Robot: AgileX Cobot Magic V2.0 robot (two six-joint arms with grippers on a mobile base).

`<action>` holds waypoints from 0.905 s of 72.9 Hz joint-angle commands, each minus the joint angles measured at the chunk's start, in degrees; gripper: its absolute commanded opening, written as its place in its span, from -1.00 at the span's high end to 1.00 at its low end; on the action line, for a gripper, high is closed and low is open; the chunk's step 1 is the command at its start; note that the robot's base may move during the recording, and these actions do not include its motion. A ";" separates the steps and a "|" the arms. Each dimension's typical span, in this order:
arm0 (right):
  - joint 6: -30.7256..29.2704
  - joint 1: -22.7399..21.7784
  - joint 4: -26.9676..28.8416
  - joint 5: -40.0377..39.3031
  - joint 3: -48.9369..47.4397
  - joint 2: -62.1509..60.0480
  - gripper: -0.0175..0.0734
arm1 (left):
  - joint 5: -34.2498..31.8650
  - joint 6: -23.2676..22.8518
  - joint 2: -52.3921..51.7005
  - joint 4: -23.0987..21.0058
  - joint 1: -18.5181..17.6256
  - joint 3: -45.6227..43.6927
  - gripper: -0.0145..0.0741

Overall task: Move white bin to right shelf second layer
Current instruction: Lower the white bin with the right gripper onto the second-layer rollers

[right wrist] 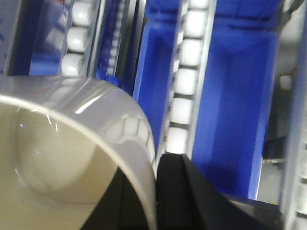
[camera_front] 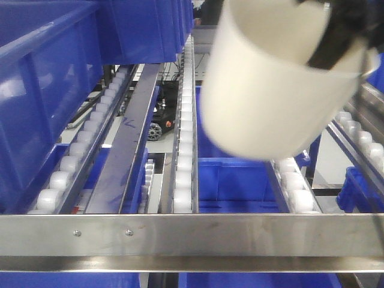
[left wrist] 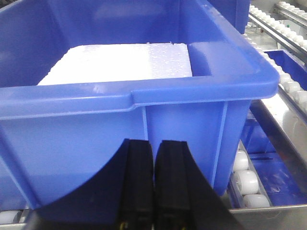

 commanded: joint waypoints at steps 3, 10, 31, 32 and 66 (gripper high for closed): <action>-0.09 0.72 -0.38 -2.76 -2.75 1.43 0.49 | -5.01 -0.30 -0.80 0.00 -0.33 2.11 0.48; -0.09 0.78 -1.13 -2.76 -2.75 3.53 0.49 | -5.01 -0.30 -0.80 0.00 -0.33 2.11 0.48; -0.09 0.78 -3.69 -4.28 -2.75 8.22 0.49 | -5.01 -0.30 -0.80 0.00 -0.33 2.11 0.48; -0.09 0.78 -3.69 -4.37 -2.75 8.46 0.49 | -5.01 -0.30 -0.80 0.00 -0.33 2.11 0.48; -0.09 0.78 -4.23 -6.15 -2.75 12.45 0.49 | -5.01 -0.30 -0.80 0.00 -0.33 2.11 0.48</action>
